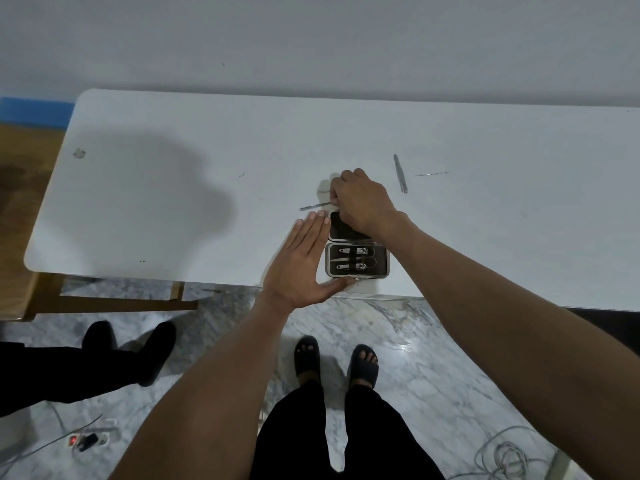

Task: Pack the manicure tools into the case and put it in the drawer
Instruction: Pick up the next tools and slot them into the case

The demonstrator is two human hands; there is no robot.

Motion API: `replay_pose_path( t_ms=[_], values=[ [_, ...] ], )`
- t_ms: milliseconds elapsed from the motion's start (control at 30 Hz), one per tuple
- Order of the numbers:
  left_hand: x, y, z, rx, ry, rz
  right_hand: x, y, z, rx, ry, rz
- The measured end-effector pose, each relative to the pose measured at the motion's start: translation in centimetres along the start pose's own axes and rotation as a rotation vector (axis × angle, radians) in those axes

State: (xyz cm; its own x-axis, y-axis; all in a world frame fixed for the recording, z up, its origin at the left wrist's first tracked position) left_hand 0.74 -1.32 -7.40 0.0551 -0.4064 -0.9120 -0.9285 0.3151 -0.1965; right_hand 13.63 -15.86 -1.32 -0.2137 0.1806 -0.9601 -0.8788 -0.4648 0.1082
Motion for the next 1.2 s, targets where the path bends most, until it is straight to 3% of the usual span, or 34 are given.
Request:
replay_pose_path(
  t_ms=[367,633,1200],
  values=[
    [0.1,0.0,0.1,0.015,-0.022,0.002,-0.8,1.1,-2.1,0.107,-0.294,0.004],
    [0.4,0.1,0.3,0.038,-0.047,-0.007,-1.8,3.6,-3.2,0.262,-0.531,-0.113],
    [0.4,0.2,0.4,0.030,-0.042,0.007,0.6,11.9,-4.5,0.470,-0.623,-0.259]
  ],
)
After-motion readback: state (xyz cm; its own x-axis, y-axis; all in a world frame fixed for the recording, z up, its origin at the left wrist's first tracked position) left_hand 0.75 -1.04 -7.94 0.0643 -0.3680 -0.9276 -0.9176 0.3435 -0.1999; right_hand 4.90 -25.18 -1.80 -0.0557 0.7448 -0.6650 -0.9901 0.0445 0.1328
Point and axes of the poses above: each hand's wrist, its own y-axis away from the middle knuckle, its own x-axis out of the palm, z = x × y, the point moved 1 cm from there along -y, towards the middle knuckle, and after that the axes turned 3 degrees about -z, right-handed, at the moved point
